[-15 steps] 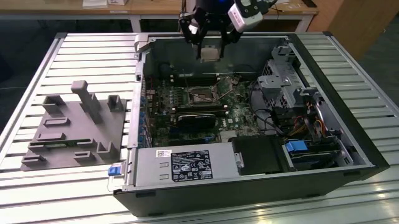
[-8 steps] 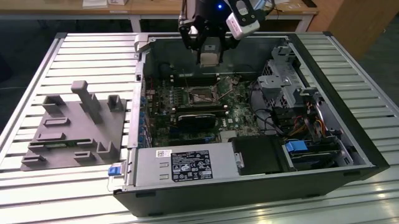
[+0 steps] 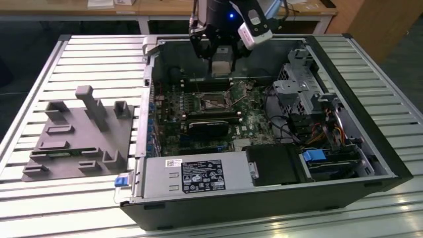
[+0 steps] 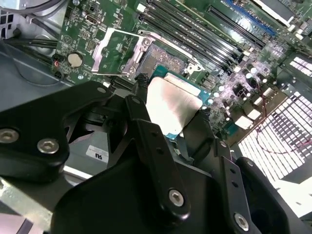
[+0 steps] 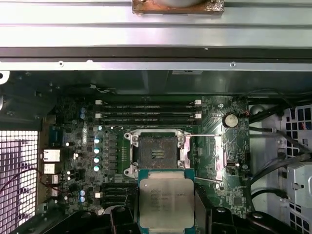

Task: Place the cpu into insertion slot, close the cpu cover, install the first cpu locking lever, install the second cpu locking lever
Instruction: 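Place the cpu into insertion slot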

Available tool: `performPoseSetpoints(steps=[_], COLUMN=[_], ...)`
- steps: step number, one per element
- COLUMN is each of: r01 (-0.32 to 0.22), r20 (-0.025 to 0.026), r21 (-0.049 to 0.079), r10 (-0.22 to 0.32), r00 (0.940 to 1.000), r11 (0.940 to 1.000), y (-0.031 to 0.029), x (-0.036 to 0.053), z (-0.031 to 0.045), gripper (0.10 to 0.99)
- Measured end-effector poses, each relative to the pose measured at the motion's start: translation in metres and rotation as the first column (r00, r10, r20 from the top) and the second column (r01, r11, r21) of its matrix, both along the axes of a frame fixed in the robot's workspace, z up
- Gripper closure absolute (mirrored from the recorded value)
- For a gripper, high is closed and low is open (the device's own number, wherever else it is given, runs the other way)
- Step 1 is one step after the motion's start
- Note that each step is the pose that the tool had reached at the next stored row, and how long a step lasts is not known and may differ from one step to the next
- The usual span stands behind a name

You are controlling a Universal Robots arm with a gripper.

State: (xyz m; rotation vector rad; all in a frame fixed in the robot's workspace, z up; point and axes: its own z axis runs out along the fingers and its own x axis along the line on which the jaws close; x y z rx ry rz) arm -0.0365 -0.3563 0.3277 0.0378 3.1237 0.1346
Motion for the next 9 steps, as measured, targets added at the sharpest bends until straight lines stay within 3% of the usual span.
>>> performPoseSetpoints(steps=[5,9], r01=[0.002,0.034], r20=[0.0001,0.0000], r21=[0.000,0.000], r10=[-0.002,-0.034], r00=[1.0000,0.9994], r11=[1.0000,0.9994], y=[0.0000,0.0000], x=[-0.0001,-0.0001], z=[-0.0071,-0.0100], gripper=[0.545,0.545])
